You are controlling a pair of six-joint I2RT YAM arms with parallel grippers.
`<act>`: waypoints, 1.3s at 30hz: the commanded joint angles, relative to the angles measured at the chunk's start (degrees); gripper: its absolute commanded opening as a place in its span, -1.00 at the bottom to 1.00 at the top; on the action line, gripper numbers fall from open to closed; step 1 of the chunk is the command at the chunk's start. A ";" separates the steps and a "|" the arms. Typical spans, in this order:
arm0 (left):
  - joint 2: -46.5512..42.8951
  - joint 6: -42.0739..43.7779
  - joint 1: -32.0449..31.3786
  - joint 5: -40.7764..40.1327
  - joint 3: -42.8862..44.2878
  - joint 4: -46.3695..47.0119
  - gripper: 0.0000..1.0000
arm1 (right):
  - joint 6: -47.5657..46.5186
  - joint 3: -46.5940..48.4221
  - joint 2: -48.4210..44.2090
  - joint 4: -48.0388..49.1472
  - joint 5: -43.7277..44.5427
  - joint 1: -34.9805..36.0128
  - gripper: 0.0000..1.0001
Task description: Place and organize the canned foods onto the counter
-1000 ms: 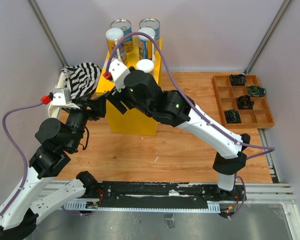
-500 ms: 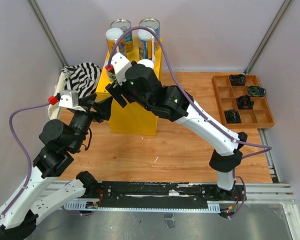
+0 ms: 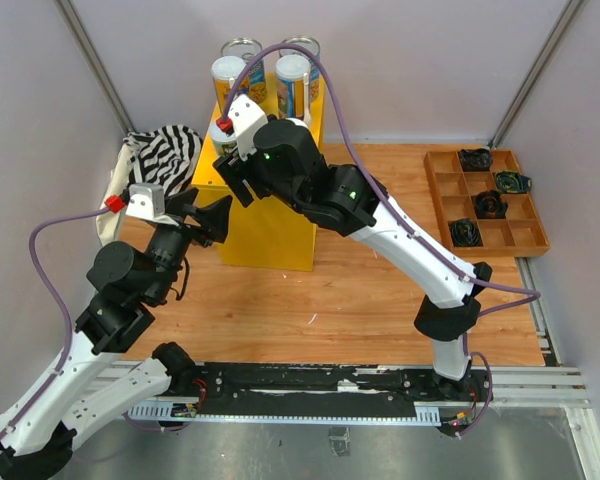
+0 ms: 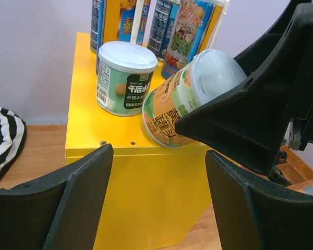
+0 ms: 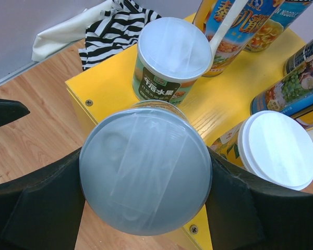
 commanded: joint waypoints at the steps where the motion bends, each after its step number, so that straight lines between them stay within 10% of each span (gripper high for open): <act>1: 0.32 0.79 0.37 0.55 -0.93 4.00 0.53 | 0.53 2.41 0.46 2.55 0.85 -1.68 0.08; 39: 4.02 1.49 0.37 2.33 -0.67 6.08 0.55 | 2.29 -0.32 -3.43 5.23 -1.95 -3.20 0.97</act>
